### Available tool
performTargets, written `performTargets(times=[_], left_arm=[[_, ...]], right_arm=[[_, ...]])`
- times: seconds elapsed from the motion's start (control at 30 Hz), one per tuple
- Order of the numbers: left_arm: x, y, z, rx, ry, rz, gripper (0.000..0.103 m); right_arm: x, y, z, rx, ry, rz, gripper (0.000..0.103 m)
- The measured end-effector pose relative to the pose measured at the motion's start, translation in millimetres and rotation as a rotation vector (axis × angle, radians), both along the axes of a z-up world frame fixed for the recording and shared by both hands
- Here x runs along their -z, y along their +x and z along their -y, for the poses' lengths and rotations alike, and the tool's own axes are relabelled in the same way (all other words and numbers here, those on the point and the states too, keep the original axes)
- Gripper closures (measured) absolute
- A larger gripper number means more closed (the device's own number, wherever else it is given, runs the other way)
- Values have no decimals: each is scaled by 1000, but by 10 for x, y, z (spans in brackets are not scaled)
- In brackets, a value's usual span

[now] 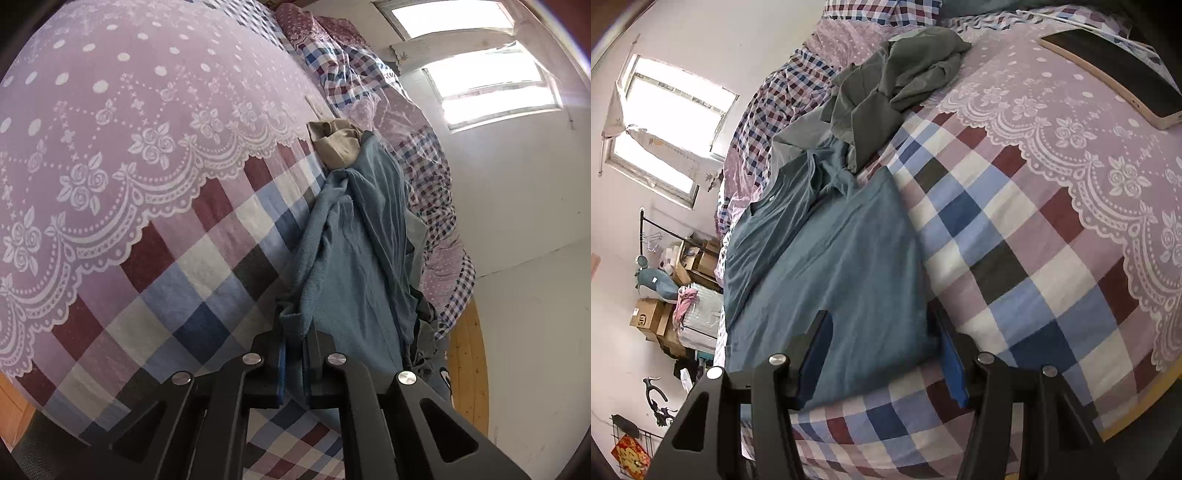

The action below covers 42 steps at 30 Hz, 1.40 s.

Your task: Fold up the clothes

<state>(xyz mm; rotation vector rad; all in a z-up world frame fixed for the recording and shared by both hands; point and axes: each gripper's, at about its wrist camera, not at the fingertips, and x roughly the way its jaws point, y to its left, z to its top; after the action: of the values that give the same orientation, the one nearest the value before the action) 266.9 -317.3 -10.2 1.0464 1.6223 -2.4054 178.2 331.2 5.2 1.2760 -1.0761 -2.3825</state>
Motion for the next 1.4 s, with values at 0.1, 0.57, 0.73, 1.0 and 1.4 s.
performTargets(times=[0.1, 0.57, 0.73, 1.0, 1.4], left_arm=[[2, 14, 19, -9, 7, 0, 99], [-1, 10, 7, -25, 19, -4, 99], [-6, -8, -11, -22, 12, -3, 99], [-80, 34, -11, -14, 1, -34, 99], [-533, 526, -161, 38, 7, -167, 100]], right_arm=[[11, -27, 20, -19, -21, 7, 44], [37, -154, -1, -145, -68, 89, 48], [55, -235, 69, -142, -31, 79, 58], [-155, -154, 111, -142, 146, 8, 99], [-776, 217, -216, -120, 197, -97, 100]])
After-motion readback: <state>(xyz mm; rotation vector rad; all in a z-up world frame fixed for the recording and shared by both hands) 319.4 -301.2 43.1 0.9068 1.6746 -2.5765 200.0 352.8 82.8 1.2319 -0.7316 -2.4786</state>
